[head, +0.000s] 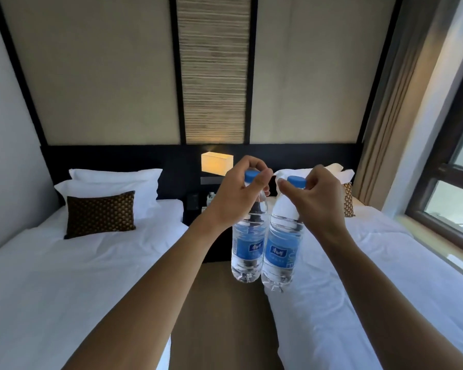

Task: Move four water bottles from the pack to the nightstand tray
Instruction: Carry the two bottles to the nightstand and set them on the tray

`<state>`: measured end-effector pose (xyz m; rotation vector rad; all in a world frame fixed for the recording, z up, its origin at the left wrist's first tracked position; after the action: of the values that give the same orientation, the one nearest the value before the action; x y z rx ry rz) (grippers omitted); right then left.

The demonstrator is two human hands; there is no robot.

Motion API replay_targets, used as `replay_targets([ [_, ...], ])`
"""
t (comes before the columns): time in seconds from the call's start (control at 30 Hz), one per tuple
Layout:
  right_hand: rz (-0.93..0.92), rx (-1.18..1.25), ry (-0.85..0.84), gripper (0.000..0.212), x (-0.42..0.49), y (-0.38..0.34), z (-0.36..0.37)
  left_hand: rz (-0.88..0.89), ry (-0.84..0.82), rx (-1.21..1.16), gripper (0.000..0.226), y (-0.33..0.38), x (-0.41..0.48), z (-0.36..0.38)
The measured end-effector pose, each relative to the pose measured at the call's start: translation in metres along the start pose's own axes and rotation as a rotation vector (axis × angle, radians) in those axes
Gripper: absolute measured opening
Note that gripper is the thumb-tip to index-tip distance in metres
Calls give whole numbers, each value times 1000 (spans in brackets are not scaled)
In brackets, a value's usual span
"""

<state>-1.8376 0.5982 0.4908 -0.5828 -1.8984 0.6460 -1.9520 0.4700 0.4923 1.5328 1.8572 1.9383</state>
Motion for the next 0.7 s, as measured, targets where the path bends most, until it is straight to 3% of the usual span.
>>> replay_targets([
  [0.3,-48,116,-50,43,193,71,219,-98,46,-215,11,-199,222,-87],
  [0.7,-85,143,-123,54,449,156,501,-83,-42,-163,19,-429,522,-166],
])
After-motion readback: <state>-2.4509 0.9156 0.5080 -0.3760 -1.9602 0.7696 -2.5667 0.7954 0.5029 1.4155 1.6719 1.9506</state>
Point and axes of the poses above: each hand's wrist, its own x-axis towards the middle knuckle, its own z-axis out of the palm, y = z × x, the point moved 9 cm from there along x, towards the middle knuckle, and after that the axes turned 4 degrees about -x, right-handed, at the moved point
